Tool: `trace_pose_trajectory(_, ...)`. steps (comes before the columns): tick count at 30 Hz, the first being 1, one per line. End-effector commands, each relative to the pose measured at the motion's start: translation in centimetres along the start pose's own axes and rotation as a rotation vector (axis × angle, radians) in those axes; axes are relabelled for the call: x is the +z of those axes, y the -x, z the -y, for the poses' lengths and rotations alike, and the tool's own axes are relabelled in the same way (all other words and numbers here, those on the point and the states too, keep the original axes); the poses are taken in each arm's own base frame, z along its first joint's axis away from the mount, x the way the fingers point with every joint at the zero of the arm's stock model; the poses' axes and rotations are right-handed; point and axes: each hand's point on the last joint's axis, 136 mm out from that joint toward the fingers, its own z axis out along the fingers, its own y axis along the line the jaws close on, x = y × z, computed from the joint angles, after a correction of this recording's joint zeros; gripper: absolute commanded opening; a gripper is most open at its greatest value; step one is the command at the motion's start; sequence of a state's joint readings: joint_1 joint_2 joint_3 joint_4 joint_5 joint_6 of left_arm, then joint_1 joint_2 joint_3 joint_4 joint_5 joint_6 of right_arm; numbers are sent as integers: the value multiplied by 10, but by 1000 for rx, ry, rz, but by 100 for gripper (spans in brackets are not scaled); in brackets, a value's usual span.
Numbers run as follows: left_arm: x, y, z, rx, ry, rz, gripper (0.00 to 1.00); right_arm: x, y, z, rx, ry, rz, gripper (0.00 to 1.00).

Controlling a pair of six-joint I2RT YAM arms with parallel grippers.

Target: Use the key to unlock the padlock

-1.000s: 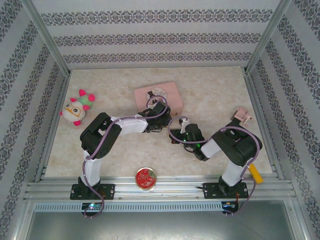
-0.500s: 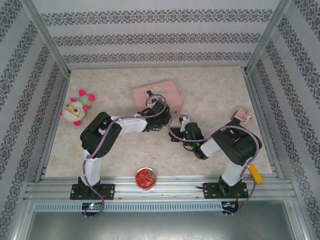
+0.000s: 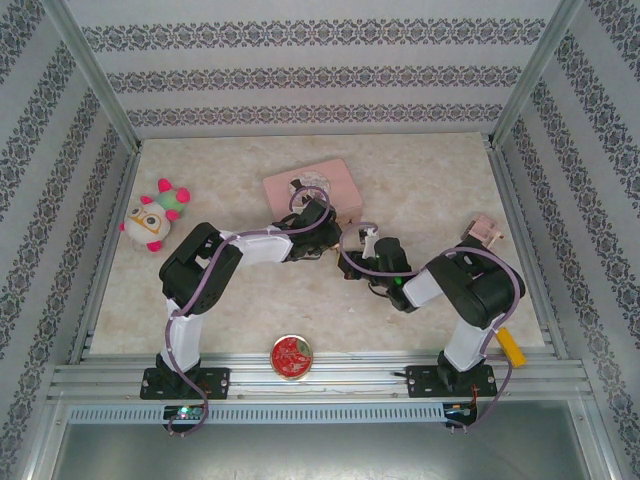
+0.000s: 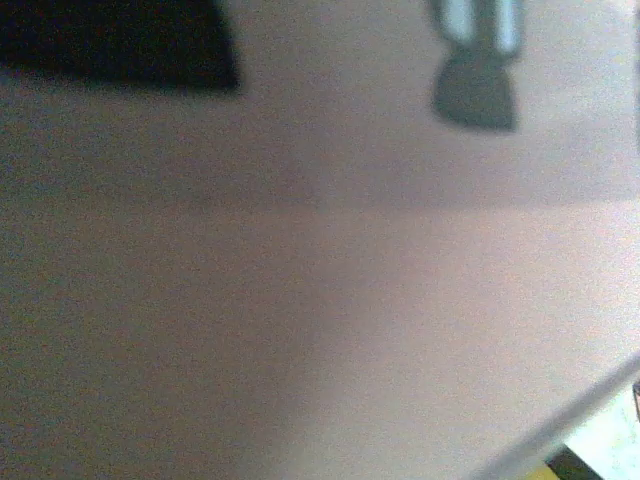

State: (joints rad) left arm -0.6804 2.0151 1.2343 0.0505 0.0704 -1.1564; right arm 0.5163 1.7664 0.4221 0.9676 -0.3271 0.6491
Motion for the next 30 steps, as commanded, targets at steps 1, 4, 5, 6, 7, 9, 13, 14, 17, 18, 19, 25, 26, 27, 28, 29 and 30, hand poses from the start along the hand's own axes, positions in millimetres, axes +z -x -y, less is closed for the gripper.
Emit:
trace_pose_trajectory(1, 5, -34, -8, -45, -8, -142, 11, 0, 54, -35, -37, 149, 141, 0)
trace_pose_trajectory(4, 5, -35, -8, -45, -11, -146, 11, -2, 58, -24, 36, 144, 146, 0)
trace_pose_trajectory(5, 5, -35, -8, -46, -13, -147, 11, -2, 58, -23, 49, 152, 145, 0)
trace_pose_trajectory(6, 5, -35, -8, -46, -13, -148, 11, -1, 57, -23, 60, 162, 142, 0)
trace_pose_trajectory(7, 4, -36, -6, -45, -16, -148, 11, -1, 57, -24, 65, 173, 140, 0)
trace_pose_trajectory(9, 5, -36, -5, -44, -20, -150, 11, 2, 58, -29, 67, 204, 132, 0)
trace_pose_trajectory(13, 5, -37, -5, -38, -20, -158, 11, 4, 61, -30, 71, 215, 126, 0)
trace_pose_trajectory(14, 5, -38, -6, -39, -18, -159, 11, 3, 63, -30, 78, 215, 131, 0)
trace_pose_trajectory(17, 5, -39, -8, -46, -15, -160, 11, 2, 67, -29, 89, 206, 144, 0)
trace_pose_trajectory(18, 5, -38, -7, -51, -21, -160, 11, 3, 67, -29, 87, 205, 146, 0)
trace_pose_trajectory(19, 5, -39, -7, -53, -23, -162, 11, 3, 68, -30, 81, 206, 148, 0)
trace_pose_trajectory(25, 6, -39, -4, -56, -30, -167, 11, 3, 70, -34, 49, 208, 155, 0)
trace_pose_trajectory(26, 6, -39, -4, -56, -31, -169, 11, 3, 72, -35, 45, 213, 157, 0)
trace_pose_trajectory(27, 6, -40, -4, -57, -32, -170, 11, 3, 73, -36, 42, 216, 159, 0)
trace_pose_trajectory(28, 6, -40, -4, -58, -33, -171, 11, 3, 74, -36, 40, 218, 159, 0)
trace_pose_trajectory(29, 6, -40, -5, -58, -33, -171, 11, 3, 77, -36, 37, 223, 161, 0)
trace_pose_trajectory(30, 6, -40, -5, -59, -34, -171, 11, 4, 79, -36, 36, 226, 160, 0)
